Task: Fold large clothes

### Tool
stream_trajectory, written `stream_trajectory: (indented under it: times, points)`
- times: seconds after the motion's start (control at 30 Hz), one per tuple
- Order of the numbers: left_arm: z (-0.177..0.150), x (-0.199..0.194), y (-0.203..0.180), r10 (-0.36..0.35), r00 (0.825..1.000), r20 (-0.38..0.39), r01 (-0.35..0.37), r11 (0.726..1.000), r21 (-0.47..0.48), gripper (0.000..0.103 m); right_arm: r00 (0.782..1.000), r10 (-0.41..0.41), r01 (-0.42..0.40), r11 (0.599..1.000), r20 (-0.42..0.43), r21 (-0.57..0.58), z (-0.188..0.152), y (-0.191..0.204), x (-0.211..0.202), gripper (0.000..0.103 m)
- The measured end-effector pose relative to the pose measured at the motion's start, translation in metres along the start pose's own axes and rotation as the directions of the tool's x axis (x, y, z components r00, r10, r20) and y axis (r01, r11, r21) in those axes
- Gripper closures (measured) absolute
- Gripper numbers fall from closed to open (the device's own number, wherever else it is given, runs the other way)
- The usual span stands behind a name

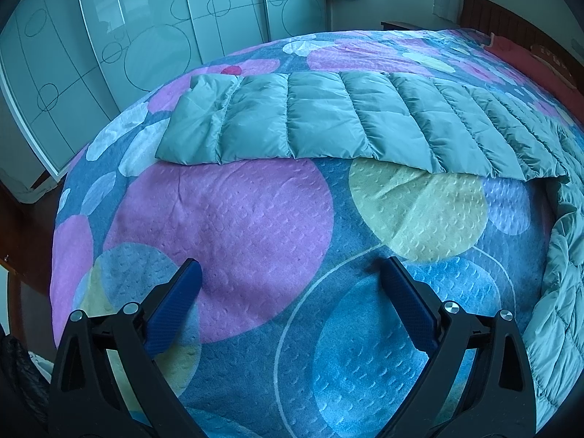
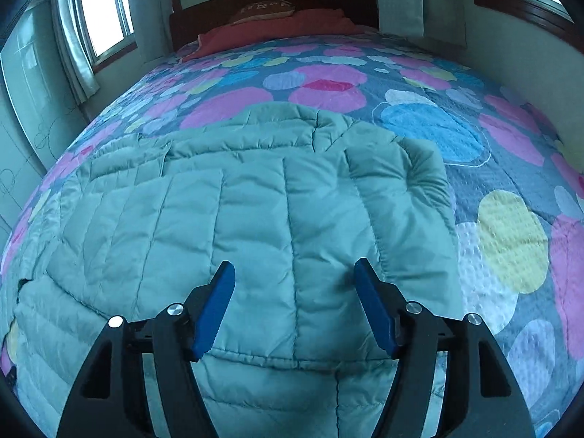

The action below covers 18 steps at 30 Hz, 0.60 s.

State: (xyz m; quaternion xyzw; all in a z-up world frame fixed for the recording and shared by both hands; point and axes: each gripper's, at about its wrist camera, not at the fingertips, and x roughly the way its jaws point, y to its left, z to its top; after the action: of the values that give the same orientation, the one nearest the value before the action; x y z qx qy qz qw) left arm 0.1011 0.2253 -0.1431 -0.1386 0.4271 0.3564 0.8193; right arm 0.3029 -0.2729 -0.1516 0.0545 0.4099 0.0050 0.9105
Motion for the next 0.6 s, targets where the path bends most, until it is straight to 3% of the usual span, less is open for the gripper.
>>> stream_trajectory:
  times: [0.2, 0.33, 0.4, 0.5, 0.6]
  points:
    - [0.000, 0.000, 0.006, -0.031, 0.999, -0.009, 0.030, 0.999, -0.026, 0.002, 1.000, -0.024, 0.024, 1.000, -0.019, -0.011, -0.010, 0.002, 0.016, 0.035]
    - [0.001, -0.007, 0.018, -0.102, 0.995, 0.005, 0.102, 0.991, -0.084, 0.002, 1.000, -0.022, 0.021, 1.000, -0.008, -0.013, -0.012, 0.002, 0.016, 0.034]
    - [0.001, -0.010, 0.031, -0.166, 0.986, 0.021, 0.168, 0.974, -0.151, 0.002, 1.000, -0.014, 0.014, 1.000, -0.004, -0.008, -0.013, 0.001, 0.016, 0.033]
    - [0.005, -0.008, 0.055, -0.273, 0.960, 0.066, 0.281, 0.920, -0.273, 0.002, 1.000, -0.008, 0.008, 1.000, 0.000, -0.006, -0.013, 0.001, 0.015, 0.033]
    - [0.020, 0.003, 0.073, -0.319, 0.944, 0.089, 0.329, 0.874, -0.358, 0.002, 1.000, -0.009, 0.009, 1.000, 0.001, -0.006, -0.014, 0.000, 0.015, 0.033]
